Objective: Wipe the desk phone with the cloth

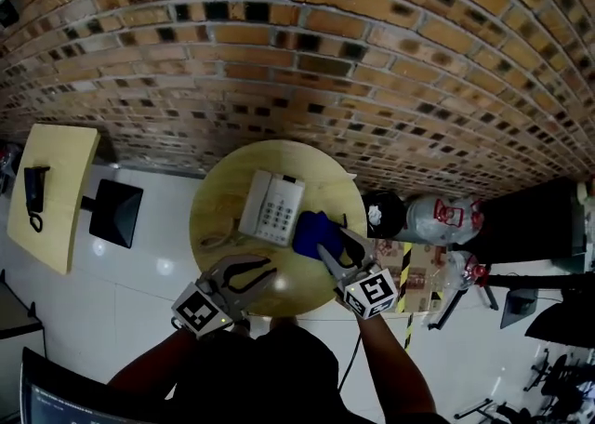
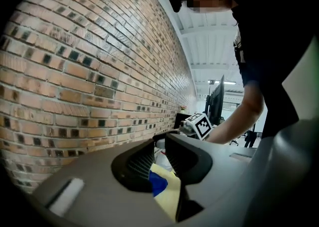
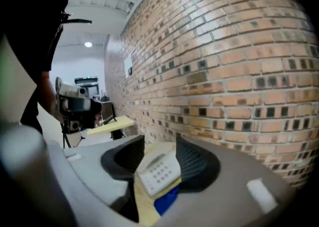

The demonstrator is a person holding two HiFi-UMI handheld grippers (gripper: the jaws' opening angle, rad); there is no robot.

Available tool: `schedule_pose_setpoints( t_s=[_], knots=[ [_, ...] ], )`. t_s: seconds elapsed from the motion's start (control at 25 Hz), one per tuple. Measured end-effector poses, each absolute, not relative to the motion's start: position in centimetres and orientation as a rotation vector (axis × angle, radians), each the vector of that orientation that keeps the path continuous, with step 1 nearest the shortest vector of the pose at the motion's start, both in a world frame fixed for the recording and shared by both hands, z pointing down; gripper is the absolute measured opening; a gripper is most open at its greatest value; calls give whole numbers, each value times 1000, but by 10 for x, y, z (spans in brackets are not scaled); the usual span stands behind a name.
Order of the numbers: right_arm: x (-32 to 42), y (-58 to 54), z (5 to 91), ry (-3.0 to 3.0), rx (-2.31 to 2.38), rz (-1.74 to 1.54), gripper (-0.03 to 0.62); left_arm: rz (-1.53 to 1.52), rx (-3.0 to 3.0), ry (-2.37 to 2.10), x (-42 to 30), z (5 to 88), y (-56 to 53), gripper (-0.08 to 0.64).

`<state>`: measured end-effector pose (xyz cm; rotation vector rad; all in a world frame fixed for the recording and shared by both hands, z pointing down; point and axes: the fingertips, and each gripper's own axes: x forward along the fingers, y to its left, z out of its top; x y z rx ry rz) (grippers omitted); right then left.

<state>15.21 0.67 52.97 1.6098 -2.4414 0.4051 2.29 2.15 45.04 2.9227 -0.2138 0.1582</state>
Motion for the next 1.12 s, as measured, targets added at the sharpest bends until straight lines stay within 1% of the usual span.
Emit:
schedule_pose_setpoints(
  t_s=[0.04,0.2,0.32,0.36,0.48,0.64,0.88,1.12],
  knots=[
    [140,14,513,-2473,1621,387,184,143,2930,-203,18,445,24,71],
    [87,45,465,-2575,1620,323,66,114,2947,-148,-4,430,44,71],
    [52,68,448,-2624,1612,317,9,131,2951,-94,-20,427,61,71],
    [41,74,445,-2641,1602,325,2,130,2957,-79,-25,426,65,61],
    [9,92,442,-2681,1552,344,0,125,2959,-52,-40,422,77,37],
    [-13,108,441,-2672,1556,333,0,127,2950,-14,-54,421,92,35],
    [-35,123,438,-2659,1593,334,0,112,2970,51,-68,417,110,0],
    [-43,131,435,-2663,1625,337,0,114,2979,65,-76,418,115,0]
  ],
)
